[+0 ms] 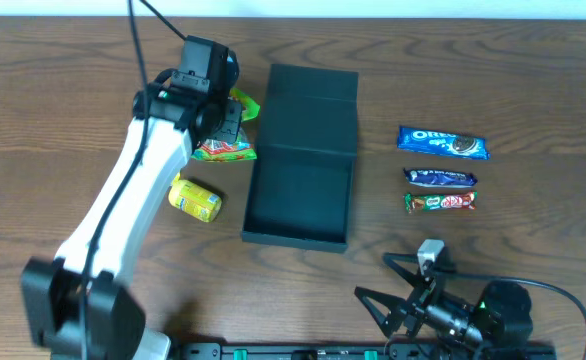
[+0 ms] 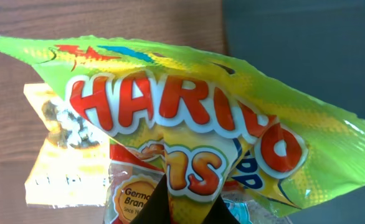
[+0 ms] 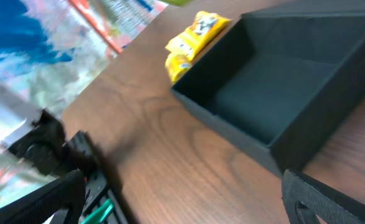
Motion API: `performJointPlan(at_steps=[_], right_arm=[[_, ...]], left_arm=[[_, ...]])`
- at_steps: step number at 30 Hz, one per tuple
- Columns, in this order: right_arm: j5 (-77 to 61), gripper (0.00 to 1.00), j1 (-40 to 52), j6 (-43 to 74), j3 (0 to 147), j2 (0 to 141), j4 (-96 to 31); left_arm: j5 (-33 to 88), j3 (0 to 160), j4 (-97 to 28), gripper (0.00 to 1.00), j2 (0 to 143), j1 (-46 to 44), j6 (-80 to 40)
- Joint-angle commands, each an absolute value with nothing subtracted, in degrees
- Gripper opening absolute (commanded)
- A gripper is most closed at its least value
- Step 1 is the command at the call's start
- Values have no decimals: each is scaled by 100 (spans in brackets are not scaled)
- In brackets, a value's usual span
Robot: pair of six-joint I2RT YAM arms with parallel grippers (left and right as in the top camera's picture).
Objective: Pack container
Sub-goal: 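Carry the Haribo bag into the box and release it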
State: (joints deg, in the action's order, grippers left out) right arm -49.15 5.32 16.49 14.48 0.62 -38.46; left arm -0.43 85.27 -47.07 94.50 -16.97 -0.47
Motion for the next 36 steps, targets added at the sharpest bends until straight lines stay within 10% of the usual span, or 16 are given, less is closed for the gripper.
performJointPlan(at_steps=[1, 8, 36], right_arm=[[-4362, 99, 565, 1994, 1459, 36, -3813], [-2910, 99, 565, 2908, 1629, 338, -4029], [-2674, 99, 565, 1942, 2707, 2663, -4051]], left_arm=[[23, 8602, -5017, 6, 9100, -1992, -836], [67, 7435, -4698, 6, 9100, -3317, -2440], [130, 7035, -3927, 6, 8665, -4143, -2567]])
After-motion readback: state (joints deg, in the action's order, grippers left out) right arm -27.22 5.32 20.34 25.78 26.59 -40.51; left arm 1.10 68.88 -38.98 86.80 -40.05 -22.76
